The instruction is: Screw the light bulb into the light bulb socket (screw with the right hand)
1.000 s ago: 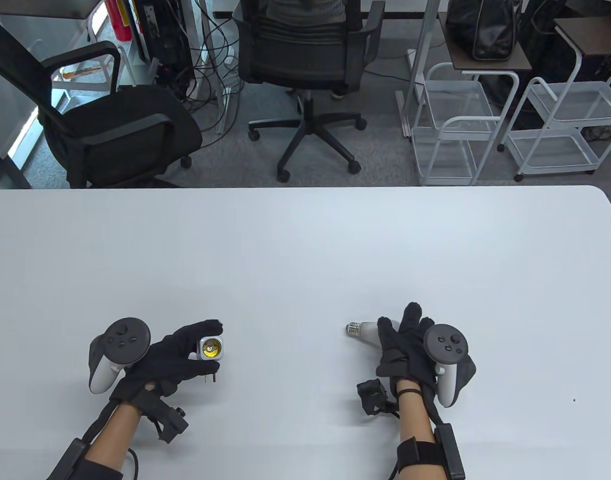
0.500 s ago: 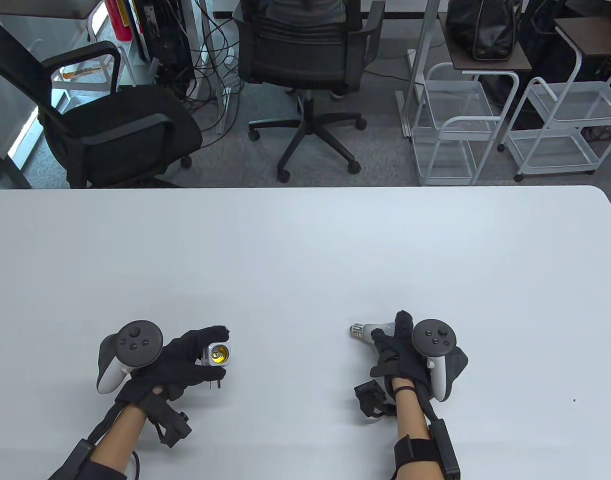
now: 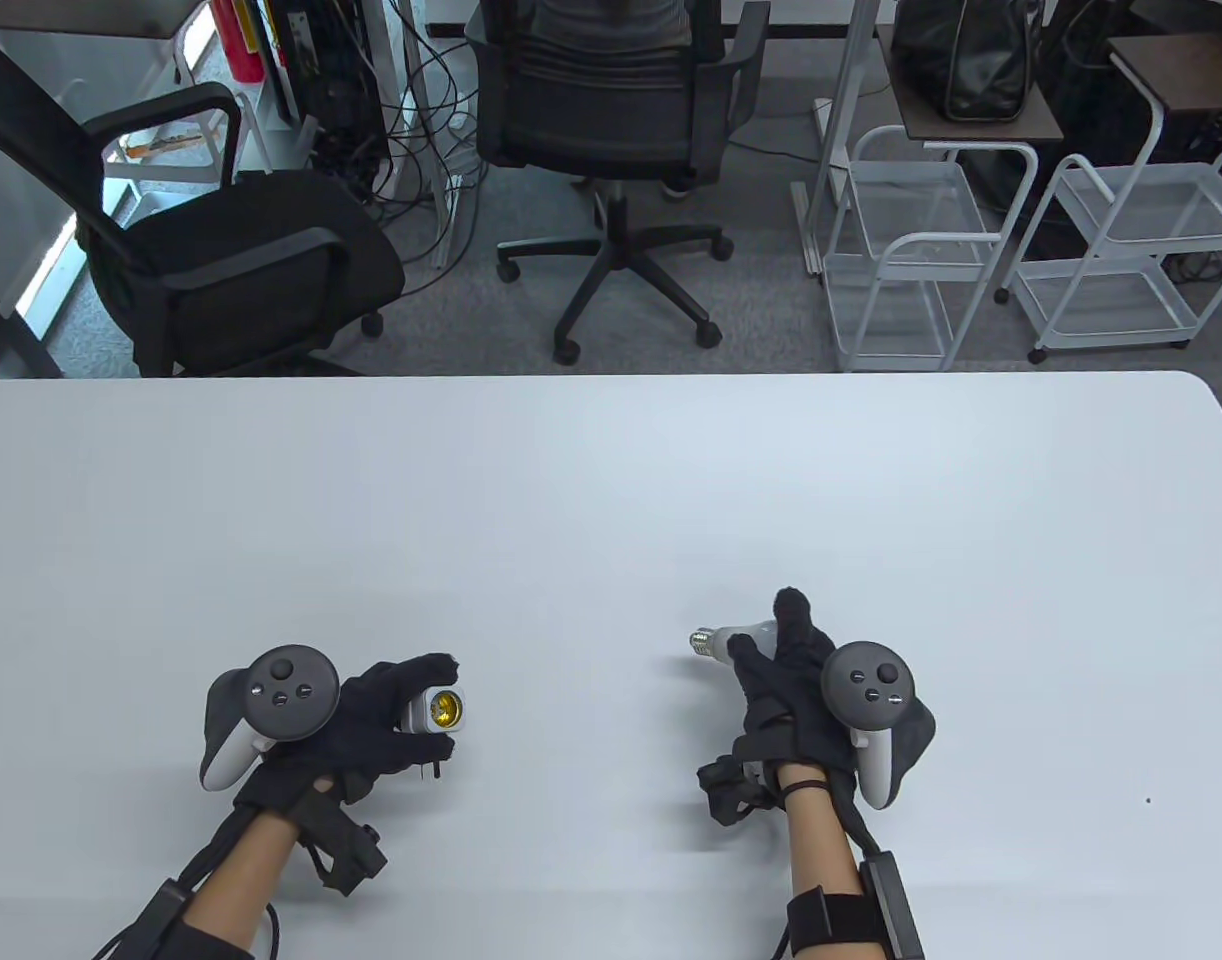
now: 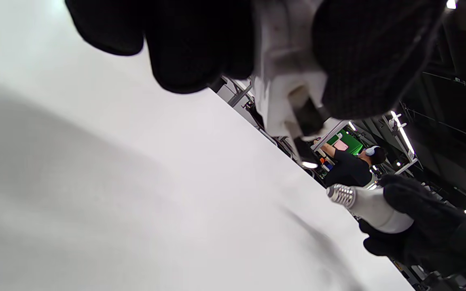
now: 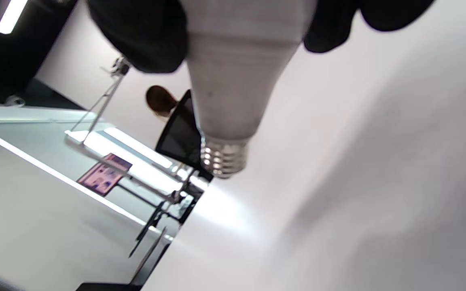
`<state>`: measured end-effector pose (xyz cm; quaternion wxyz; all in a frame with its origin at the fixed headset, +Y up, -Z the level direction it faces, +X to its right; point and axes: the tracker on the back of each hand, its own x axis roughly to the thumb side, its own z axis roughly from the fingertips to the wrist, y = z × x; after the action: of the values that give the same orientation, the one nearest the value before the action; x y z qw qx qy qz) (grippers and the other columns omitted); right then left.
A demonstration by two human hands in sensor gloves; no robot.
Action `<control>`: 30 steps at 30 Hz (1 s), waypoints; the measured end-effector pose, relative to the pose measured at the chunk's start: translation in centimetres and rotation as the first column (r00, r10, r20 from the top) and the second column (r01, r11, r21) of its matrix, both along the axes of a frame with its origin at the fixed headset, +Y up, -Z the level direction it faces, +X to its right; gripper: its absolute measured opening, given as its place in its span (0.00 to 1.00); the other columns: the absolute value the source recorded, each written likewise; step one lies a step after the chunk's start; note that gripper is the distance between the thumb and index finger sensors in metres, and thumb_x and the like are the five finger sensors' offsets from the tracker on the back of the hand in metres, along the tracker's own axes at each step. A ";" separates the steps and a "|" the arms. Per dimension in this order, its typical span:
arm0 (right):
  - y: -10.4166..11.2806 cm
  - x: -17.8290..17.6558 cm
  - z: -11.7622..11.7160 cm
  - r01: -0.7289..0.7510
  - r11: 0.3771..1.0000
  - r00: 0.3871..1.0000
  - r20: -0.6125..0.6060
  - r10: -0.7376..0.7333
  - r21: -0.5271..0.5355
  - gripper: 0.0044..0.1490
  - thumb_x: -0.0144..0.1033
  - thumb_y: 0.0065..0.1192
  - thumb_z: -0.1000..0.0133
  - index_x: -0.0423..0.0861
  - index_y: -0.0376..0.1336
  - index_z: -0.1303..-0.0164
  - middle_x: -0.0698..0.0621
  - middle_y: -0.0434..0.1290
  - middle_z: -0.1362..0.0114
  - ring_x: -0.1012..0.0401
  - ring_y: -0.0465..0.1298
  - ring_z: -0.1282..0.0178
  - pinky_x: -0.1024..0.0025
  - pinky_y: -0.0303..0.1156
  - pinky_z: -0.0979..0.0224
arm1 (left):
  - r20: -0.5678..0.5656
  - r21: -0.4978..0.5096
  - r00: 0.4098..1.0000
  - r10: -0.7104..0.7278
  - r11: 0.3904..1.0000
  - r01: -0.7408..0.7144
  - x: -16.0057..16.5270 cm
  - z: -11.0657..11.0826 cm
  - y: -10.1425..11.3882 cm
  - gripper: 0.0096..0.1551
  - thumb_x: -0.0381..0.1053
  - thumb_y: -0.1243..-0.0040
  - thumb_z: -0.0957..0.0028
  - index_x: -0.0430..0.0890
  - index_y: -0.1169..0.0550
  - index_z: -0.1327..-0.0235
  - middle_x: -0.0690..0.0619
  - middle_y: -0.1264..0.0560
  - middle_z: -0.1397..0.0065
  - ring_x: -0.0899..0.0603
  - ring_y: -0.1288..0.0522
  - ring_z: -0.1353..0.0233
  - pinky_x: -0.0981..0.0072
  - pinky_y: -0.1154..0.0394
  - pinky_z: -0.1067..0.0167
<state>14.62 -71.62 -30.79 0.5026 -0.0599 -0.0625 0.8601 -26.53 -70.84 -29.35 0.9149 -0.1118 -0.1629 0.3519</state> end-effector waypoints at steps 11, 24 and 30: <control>2.3 -8.9 2.3 0.047 0.977 0.859 -0.508 0.067 0.209 0.36 0.34 0.54 0.36 0.41 0.44 0.23 0.21 0.44 0.28 0.30 0.58 0.37 0.29 0.53 0.39 | 0.046 -0.042 0.994 -0.101 0.994 0.103 1.5 0.0 -1.4 0.47 0.65 0.29 0.51 0.52 0.33 0.20 0.44 0.26 0.35 0.45 0.25 0.40 0.38 0.36 0.26; 2.6 -12.3 4.0 -0.006 0.952 0.718 -0.661 0.217 0.307 0.36 0.33 0.58 0.37 0.42 0.46 0.23 0.22 0.45 0.27 0.30 0.59 0.36 0.29 0.55 0.38 | 0.098 -0.032 0.986 -0.133 0.990 0.136 3.4 0.5 -1.6 0.46 0.66 0.29 0.51 0.48 0.31 0.22 0.43 0.25 0.38 0.44 0.24 0.43 0.37 0.35 0.28; 2.4 -12.7 4.3 -0.025 0.941 0.724 -0.643 0.251 0.338 0.37 0.33 0.59 0.37 0.41 0.46 0.23 0.23 0.43 0.26 0.30 0.61 0.36 0.30 0.58 0.39 | 0.094 0.010 0.984 -0.151 0.988 0.151 3.8 0.9 -1.0 0.46 0.67 0.30 0.50 0.46 0.30 0.23 0.41 0.24 0.41 0.44 0.24 0.45 0.37 0.34 0.30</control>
<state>1.88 -69.20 -26.52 0.4273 0.3406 -0.0122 0.8374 -22.76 -71.88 -28.48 0.9304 -0.1392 -0.1974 0.2757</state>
